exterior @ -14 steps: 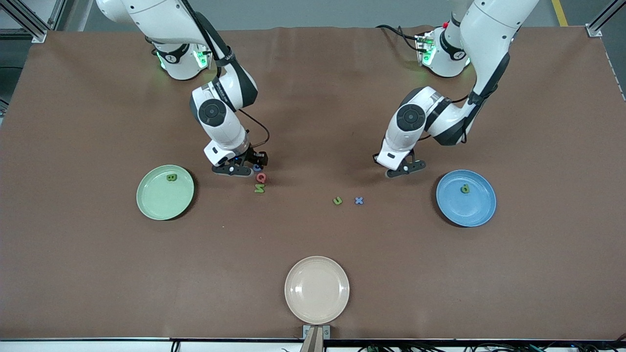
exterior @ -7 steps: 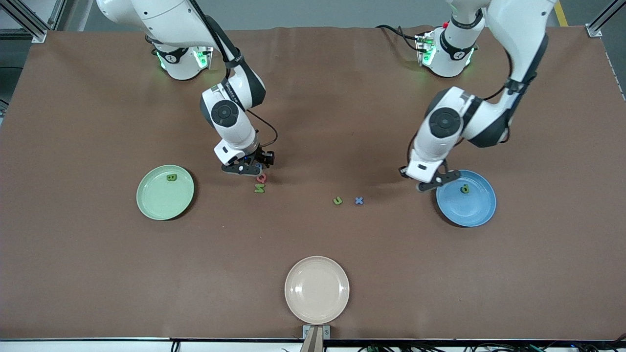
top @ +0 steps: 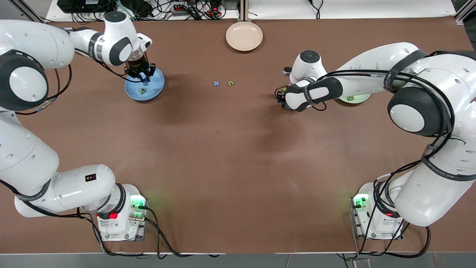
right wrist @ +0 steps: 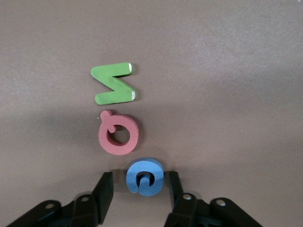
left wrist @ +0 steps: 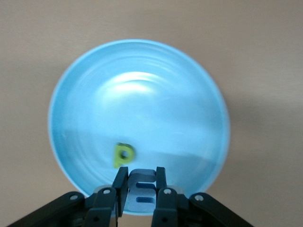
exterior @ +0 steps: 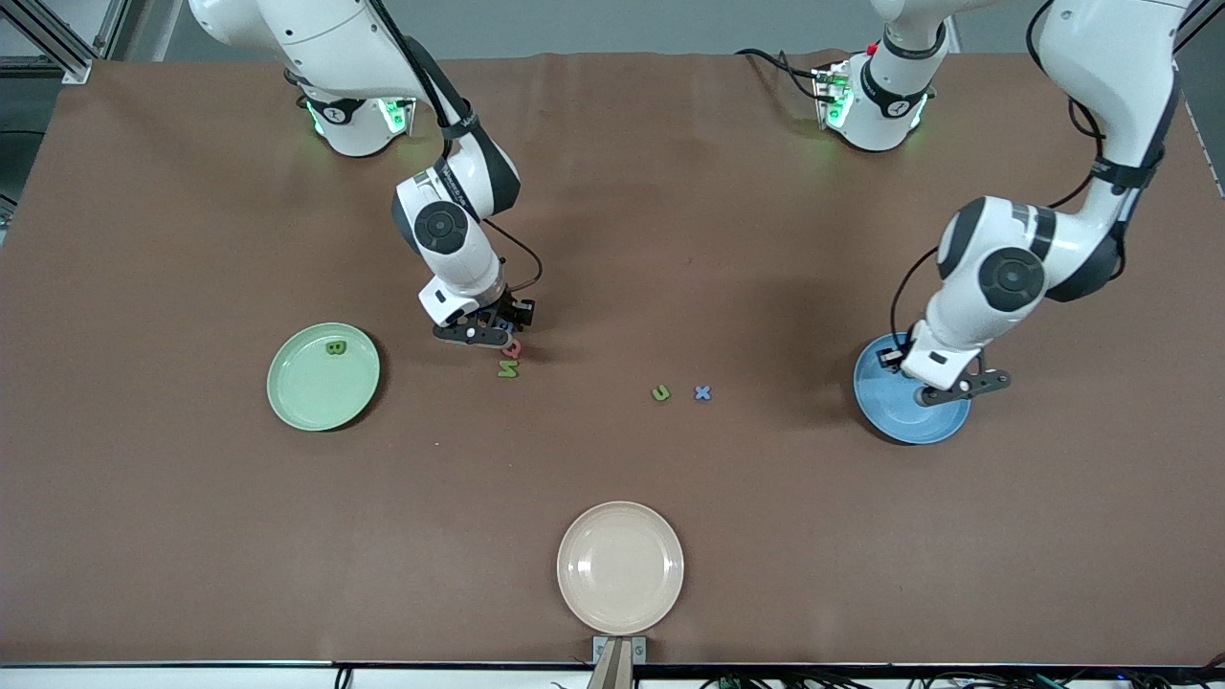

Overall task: Sort upper and lower case letters into plates
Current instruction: 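Carry the E with the left gripper while the right gripper carries the C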

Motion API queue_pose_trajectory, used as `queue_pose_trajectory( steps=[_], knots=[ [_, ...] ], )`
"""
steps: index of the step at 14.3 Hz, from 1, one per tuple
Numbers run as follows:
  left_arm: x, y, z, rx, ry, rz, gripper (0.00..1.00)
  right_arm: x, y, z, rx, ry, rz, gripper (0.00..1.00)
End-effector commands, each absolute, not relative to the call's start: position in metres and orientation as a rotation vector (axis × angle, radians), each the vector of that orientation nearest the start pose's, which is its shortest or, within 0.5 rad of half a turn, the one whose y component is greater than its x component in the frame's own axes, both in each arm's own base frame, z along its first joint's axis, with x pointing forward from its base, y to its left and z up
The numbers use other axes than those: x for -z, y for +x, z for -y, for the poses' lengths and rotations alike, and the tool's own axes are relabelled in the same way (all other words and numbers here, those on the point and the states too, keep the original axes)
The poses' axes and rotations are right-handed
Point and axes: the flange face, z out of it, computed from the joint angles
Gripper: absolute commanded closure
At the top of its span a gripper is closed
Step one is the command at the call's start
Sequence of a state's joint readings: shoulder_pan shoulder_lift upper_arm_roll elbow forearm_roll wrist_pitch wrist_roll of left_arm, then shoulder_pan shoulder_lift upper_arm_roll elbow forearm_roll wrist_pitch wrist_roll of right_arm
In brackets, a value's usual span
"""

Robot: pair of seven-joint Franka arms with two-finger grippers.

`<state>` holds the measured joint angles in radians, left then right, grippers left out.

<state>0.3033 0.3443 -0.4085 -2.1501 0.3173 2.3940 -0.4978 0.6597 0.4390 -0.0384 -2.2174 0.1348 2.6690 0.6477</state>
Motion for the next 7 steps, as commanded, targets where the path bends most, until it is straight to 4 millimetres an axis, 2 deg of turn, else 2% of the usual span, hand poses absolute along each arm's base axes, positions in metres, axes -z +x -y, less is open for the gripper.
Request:
queue_pose_trajectory(
  steps=[1, 2, 4, 7],
  knots=[
    [-0.235, 0.571, 0.027, -0.067, -3.063, 0.120, 0.89, -0.172, 0.453, -0.316, -0.018, -3.099, -0.230, 0.65],
    [-0.230, 0.576, 0.014, -0.077, -3.073, 0.081, 0.89, -0.172, 0.454, -0.314, -0.018, -3.099, -0.235, 0.76],
    [-0.224, 0.581, 0.003, -0.087, -3.083, 0.038, 0.89, -0.173, 0.456, -0.310, -0.026, -3.101, -0.244, 0.98],
    [-0.214, 0.598, -0.012, -0.072, -3.077, -0.044, 0.89, -0.191, 0.479, -0.282, -0.032, -3.137, -0.235, 1.00]
  ],
)
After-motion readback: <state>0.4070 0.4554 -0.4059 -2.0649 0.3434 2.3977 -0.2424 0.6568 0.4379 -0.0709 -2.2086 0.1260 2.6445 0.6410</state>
